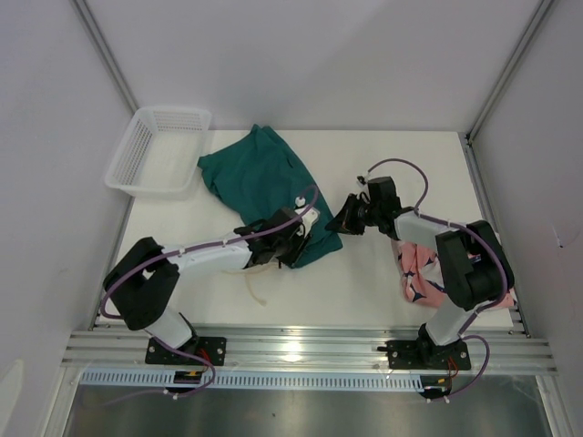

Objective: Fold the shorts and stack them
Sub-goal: Fold the shorts

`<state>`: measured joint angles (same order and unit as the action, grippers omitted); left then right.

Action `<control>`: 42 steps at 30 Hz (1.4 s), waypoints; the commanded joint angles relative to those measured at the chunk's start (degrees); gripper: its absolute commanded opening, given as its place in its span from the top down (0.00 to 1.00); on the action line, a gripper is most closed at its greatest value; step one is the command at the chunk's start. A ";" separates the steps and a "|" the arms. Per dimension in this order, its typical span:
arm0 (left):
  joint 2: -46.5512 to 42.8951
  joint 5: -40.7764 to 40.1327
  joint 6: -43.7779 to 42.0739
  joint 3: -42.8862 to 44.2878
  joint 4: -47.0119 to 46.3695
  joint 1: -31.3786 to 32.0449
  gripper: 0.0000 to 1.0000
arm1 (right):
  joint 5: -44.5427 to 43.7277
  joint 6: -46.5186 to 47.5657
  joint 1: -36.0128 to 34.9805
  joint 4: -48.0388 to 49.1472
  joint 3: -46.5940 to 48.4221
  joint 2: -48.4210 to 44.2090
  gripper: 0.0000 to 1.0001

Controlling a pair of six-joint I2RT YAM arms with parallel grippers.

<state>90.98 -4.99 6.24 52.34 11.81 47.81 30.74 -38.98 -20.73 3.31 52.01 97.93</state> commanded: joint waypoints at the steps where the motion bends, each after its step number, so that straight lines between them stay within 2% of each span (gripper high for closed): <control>1: -5.89 -3.52 1.58 -1.79 0.23 1.84 0.55 | 0.64 0.13 -0.36 -1.37 2.04 -4.84 1.00; 7: -13.19 -5.99 3.43 -6.19 -1.27 2.99 0.53 | -0.07 0.66 -0.71 -2.96 -0.58 -8.19 1.00; 16: -13.02 -7.39 7.82 -12.17 -2.58 6.23 0.52 | -2.35 -1.00 -2.29 0.90 -10.95 -10.56 1.00; 24: -12.50 -9.16 11.51 -15.69 -3.55 9.58 0.51 | -13.33 -4.44 -6.43 4.42 -21.77 -15.67 1.00; 32: -13.11 -11.44 14.94 -16.91 -1.36 14.32 0.52 | -17.29 -3.56 -6.34 0.04 -19.58 -12.60 1.00; 42: -9.86 -7.84 17.84 -17.19 -3.11 21.08 0.51 | -17.47 0.48 -4.14 -4.87 -11.85 -2.94 1.00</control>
<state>78.81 -16.01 21.21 35.46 5.98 65.78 19.49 -41.74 -26.52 3.77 38.09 90.85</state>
